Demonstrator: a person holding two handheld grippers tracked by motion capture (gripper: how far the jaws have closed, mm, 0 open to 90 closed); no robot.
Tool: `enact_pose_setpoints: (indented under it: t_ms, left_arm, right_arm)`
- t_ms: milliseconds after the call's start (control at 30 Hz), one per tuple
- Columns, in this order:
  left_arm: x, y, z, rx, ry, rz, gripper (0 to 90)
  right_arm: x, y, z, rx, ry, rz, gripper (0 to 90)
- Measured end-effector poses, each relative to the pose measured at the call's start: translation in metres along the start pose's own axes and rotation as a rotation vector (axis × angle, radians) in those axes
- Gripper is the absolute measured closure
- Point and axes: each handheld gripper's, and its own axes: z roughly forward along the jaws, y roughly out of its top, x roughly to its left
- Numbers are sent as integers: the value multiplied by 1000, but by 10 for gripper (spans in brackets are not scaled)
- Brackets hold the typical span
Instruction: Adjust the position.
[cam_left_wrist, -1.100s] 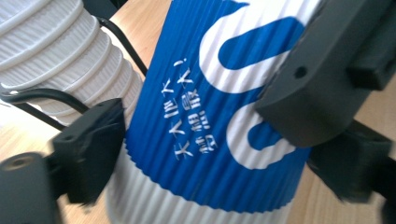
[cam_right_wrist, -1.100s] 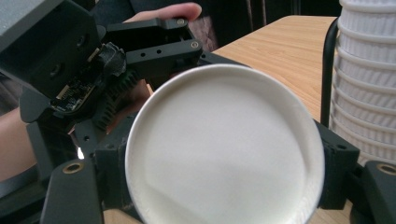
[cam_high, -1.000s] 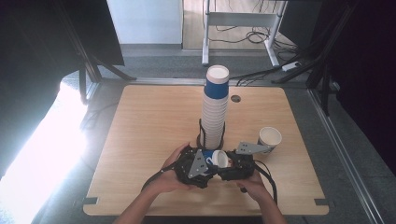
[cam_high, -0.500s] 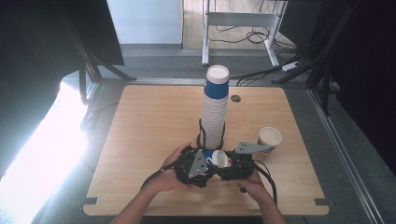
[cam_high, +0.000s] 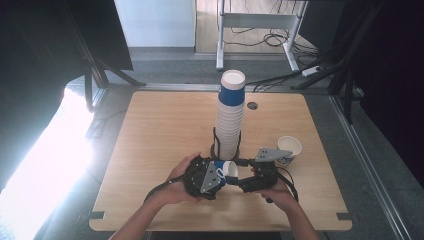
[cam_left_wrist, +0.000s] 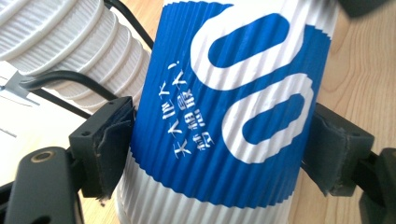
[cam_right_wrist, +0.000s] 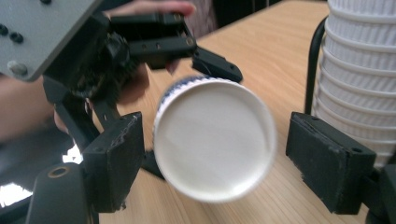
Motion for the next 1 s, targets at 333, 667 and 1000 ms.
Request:
enact_pose_setpoints:
  t_ms: [333,667,1000]
  left_arm:
    - [-9,-1,4,43,45,97,183]
    - [-14,-2,6,63,63,152,184]
    - [-18,-1,7,72,81,195,185]
  right_arm:
    - [-8,23,-7,193,23,-33,209]
    - [-10,22,10,302,71,-37,204]
    - [-12,29,28,449,112,-27,199]
